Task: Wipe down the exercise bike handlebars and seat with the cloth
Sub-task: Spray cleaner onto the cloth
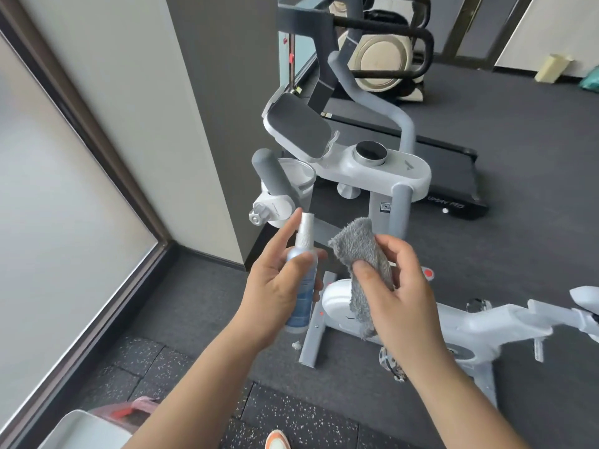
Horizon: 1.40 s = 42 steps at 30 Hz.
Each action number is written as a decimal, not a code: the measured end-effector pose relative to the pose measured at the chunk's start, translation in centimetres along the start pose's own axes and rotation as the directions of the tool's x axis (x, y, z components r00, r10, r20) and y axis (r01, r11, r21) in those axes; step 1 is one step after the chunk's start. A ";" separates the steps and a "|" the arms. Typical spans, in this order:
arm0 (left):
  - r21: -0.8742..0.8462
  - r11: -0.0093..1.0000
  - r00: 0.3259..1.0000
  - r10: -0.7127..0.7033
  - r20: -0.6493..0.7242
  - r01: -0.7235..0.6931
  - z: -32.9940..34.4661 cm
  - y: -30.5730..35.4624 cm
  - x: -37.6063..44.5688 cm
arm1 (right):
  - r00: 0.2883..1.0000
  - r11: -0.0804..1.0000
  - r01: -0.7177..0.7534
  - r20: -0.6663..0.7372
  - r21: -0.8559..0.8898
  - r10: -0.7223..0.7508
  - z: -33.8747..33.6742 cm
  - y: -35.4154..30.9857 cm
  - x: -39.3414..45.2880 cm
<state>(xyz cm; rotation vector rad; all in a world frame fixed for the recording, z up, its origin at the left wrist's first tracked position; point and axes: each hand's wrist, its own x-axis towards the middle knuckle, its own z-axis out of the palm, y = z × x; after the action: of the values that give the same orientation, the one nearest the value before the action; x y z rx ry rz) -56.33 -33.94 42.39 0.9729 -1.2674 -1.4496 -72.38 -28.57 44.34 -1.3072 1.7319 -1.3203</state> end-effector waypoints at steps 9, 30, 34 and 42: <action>-0.167 0.986 0.999 0.008 -0.041 -0.015 2.3 0.7 2.2 | 0.990 0.998 0.065 0.126 0.021 -0.067 -3.3 0.7 6.4; 0.820 0.314 0.745 0.348 -0.569 0.479 12.6 0.1 0.0 | 0.737 0.954 0.275 0.610 0.121 -0.290 -9.0 4.3 19.1; 0.846 0.219 0.762 0.368 -0.533 0.486 12.2 -0.2 0.6 | 0.725 0.954 0.281 0.629 0.100 -0.280 -8.2 4.5 19.2; 0.868 0.228 0.788 0.364 -0.497 0.442 10.7 -0.7 1.1 | 0.733 0.950 0.301 0.617 0.085 -0.287 -6.6 3.8 18.8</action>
<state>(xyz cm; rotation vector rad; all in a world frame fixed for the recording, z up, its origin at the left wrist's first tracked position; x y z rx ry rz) -66.99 -32.49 43.31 2.1406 -1.5652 0.0408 -85.87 -43.68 44.84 -1.8330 1.0996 -0.8576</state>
